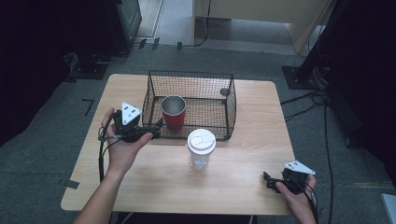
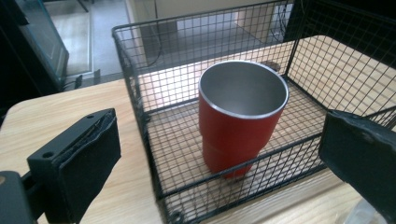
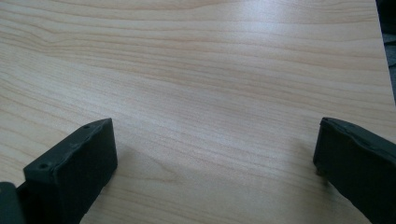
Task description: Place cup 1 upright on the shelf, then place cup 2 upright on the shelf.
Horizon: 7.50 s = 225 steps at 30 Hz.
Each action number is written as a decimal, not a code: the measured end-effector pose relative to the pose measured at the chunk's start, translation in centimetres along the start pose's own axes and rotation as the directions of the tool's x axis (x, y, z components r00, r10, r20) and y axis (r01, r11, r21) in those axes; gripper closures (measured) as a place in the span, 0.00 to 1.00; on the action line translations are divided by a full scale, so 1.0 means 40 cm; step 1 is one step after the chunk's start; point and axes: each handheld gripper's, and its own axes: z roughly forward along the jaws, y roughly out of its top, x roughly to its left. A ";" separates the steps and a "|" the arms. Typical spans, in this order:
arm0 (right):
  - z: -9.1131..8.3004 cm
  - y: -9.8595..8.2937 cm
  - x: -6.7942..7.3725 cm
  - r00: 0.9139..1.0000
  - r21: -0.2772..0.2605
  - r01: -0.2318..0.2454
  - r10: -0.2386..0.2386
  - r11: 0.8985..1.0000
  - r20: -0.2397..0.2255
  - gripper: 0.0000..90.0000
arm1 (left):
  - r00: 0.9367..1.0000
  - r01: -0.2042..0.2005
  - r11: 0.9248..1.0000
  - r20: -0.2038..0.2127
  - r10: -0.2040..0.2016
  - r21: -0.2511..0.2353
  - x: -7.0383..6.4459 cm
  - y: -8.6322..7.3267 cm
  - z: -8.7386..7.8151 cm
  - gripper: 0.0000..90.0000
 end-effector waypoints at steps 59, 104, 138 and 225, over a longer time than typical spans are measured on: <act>-0.001 -0.001 -0.001 0.997 -0.002 -0.050 0.050 0.999 0.059 0.00 | 0.977 0.142 0.960 -0.193 -0.095 0.243 0.242 -0.439 -0.090 0.00; -0.107 0.164 0.234 0.995 -0.143 0.073 -0.082 0.987 -0.060 0.00 | 0.987 0.122 0.928 -0.138 -0.077 0.351 0.253 -0.442 -0.072 0.00; -0.099 0.218 0.389 0.949 -0.212 0.143 -0.195 0.967 -0.250 0.00 | 0.987 0.124 0.929 -0.137 -0.081 0.348 0.253 -0.443 -0.072 0.00; -0.018 0.321 0.564 0.952 -0.379 0.100 -0.200 0.920 -0.234 0.18 | 0.989 0.114 0.930 -0.128 -0.073 0.350 0.252 -0.443 -0.071 0.00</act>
